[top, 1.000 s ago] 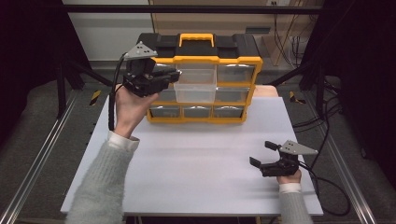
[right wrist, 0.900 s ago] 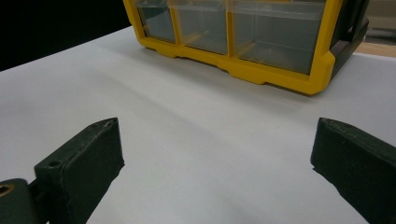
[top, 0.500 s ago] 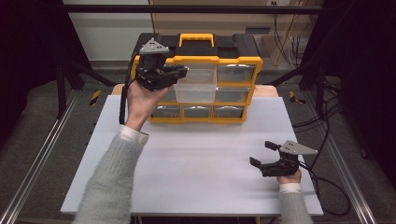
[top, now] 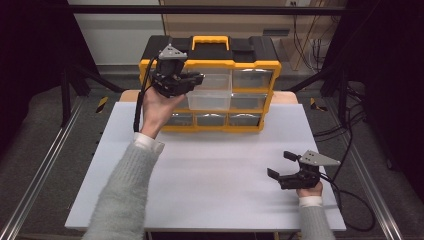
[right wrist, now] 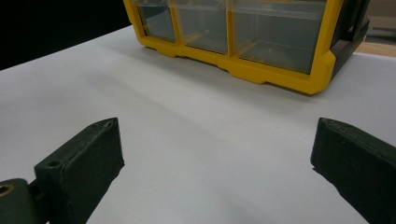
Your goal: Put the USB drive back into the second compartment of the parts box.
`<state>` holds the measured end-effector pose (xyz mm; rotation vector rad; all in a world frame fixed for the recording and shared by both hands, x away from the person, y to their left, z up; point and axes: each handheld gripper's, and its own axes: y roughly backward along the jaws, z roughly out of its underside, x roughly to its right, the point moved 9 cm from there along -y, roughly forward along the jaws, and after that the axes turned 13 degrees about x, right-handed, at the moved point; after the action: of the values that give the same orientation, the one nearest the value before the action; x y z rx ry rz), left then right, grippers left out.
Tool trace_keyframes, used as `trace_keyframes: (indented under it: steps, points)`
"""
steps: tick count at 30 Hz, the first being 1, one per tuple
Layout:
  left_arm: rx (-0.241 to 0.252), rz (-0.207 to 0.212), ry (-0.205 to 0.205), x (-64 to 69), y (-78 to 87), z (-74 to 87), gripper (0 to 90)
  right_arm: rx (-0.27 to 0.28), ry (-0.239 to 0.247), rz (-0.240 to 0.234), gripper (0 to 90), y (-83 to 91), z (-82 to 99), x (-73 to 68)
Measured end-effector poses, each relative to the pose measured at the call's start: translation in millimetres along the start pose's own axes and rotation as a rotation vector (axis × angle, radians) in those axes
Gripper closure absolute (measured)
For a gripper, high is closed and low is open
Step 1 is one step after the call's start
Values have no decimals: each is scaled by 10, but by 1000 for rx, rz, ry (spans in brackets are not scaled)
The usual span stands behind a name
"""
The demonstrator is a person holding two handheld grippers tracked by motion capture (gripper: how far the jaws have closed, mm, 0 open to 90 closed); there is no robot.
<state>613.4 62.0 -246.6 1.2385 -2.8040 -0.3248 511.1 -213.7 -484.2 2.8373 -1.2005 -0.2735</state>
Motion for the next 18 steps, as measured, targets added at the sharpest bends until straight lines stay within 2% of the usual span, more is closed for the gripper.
trace_keyframes:
  steps: [18]
  points:
    - [-55,-25,-14,-55,-127,144,786,-1,0,-1,27,-3,3,-2]
